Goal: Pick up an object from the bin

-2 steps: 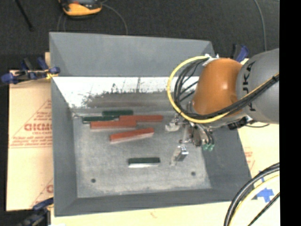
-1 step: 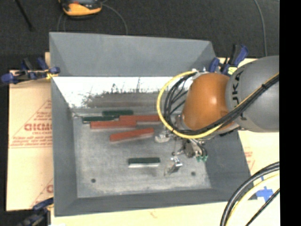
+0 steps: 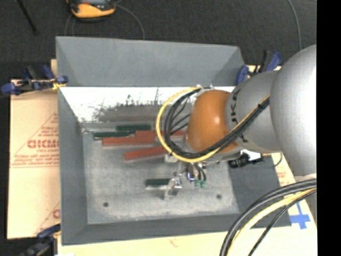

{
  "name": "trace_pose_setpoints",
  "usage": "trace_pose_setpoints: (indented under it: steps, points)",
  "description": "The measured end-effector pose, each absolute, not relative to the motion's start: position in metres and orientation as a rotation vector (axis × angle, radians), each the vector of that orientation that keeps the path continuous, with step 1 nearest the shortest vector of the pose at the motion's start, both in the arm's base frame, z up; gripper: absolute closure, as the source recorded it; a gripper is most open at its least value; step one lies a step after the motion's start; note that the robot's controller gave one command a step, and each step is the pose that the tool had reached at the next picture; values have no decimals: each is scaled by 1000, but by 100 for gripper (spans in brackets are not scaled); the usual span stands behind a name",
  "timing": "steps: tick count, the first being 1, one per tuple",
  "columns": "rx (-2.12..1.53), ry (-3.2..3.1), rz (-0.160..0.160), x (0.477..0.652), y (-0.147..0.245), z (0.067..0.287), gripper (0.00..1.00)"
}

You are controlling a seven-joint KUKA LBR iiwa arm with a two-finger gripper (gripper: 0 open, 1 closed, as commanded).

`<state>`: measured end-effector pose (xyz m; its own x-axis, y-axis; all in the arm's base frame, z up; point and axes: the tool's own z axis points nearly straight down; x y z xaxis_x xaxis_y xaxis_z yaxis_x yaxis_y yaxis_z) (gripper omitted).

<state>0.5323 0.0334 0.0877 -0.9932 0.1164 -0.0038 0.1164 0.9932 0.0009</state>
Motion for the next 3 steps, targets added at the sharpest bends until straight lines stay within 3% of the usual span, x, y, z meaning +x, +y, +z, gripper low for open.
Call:
trace_pose_setpoints:
  steps: [1,3]
  points:
    - [-257,3147,-6,539,56,78,100]
    - [-258,3147,-5,538,56,80,100]
